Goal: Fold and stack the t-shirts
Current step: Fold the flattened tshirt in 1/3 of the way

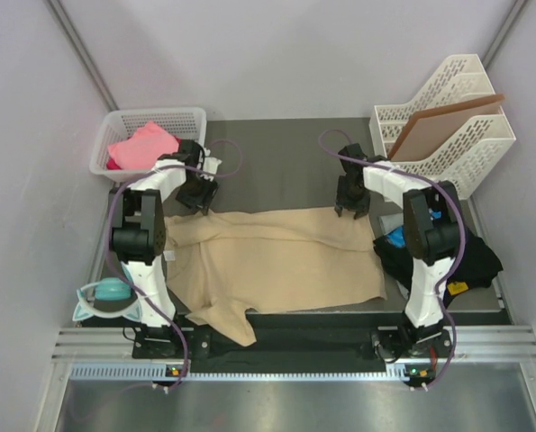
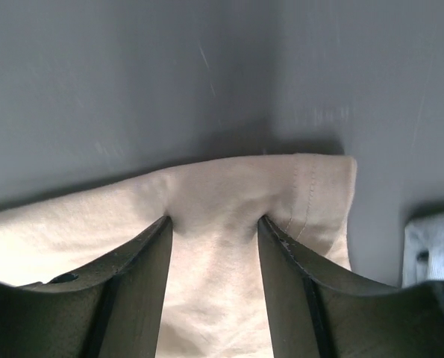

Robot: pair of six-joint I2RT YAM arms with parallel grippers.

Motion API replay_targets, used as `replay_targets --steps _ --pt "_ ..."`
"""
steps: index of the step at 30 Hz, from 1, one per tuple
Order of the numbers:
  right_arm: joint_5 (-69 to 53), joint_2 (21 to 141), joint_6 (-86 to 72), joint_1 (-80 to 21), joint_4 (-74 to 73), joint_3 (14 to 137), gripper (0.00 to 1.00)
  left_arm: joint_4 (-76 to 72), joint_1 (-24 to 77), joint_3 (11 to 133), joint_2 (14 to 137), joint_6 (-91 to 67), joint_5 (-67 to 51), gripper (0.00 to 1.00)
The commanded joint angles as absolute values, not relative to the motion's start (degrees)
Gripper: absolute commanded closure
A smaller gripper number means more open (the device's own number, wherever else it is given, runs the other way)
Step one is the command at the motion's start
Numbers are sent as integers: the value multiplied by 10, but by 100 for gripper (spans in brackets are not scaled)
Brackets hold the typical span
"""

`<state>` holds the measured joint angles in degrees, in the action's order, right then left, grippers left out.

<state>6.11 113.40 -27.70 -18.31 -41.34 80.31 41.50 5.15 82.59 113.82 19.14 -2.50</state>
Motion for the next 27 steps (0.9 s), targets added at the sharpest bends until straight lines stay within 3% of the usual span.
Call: replay_targets --steps 1,7,14,20,24,27 --pt "60 1213 -280 -173 -331 862 51 393 51 876 1157 172 -5 39" --pt "62 1220 -276 -159 -345 884 53 413 51 867 1127 159 -23 42" --pt "74 1137 -270 -159 -312 781 53 467 54 666 883 166 -102 42" --pt "69 1114 -269 -159 -302 748 54 533 54 604 752 175 -155 42" --pt "61 1104 -275 -159 -298 739 54 559 57 617 730 179 -190 40" --pt "55 1099 -276 -159 -299 739 54 532 58 641 751 164 -126 42"
